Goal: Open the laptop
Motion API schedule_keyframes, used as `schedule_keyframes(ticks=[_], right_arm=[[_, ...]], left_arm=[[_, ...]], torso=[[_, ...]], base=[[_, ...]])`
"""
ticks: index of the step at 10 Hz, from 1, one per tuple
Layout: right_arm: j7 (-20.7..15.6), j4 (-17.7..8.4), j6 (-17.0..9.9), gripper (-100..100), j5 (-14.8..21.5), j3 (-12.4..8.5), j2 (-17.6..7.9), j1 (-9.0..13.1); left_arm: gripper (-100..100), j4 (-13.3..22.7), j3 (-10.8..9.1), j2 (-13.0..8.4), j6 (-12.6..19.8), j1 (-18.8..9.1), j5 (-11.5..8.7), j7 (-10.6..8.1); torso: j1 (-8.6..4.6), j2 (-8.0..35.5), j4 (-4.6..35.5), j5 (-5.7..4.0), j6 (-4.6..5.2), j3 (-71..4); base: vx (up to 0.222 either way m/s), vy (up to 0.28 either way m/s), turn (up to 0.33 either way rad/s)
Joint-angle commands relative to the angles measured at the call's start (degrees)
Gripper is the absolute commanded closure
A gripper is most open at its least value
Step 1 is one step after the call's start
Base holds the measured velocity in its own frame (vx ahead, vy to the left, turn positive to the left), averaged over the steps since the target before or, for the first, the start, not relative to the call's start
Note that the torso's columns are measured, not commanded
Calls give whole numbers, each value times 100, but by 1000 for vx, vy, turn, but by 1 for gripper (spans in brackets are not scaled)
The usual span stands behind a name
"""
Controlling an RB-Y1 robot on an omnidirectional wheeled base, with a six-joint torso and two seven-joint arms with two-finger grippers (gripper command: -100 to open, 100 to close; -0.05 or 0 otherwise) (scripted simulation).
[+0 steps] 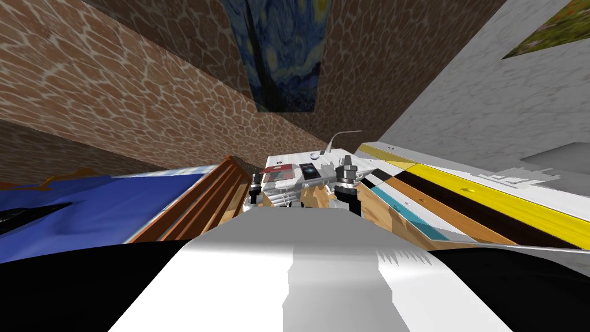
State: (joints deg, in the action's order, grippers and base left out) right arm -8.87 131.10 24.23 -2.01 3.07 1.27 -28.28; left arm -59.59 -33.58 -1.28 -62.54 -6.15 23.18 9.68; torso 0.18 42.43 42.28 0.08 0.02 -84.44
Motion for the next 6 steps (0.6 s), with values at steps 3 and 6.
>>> schedule_keyframes(ticks=[3,6], right_arm=[[0,0,0,0,0,-1,-1,-1],[0,0,0,0,0,-1,-1,-1]], left_arm=[[-100,-118,118,-256,576,-316,-83,-107],[-100,-187,202,-418,919,-537,-135,-165]], torso=[[-8,-29,-5,-5,-3,-22],[-25,-15,0,-10,-2,-12]], base=[[-64,-17,21],[-51,-26,20]])
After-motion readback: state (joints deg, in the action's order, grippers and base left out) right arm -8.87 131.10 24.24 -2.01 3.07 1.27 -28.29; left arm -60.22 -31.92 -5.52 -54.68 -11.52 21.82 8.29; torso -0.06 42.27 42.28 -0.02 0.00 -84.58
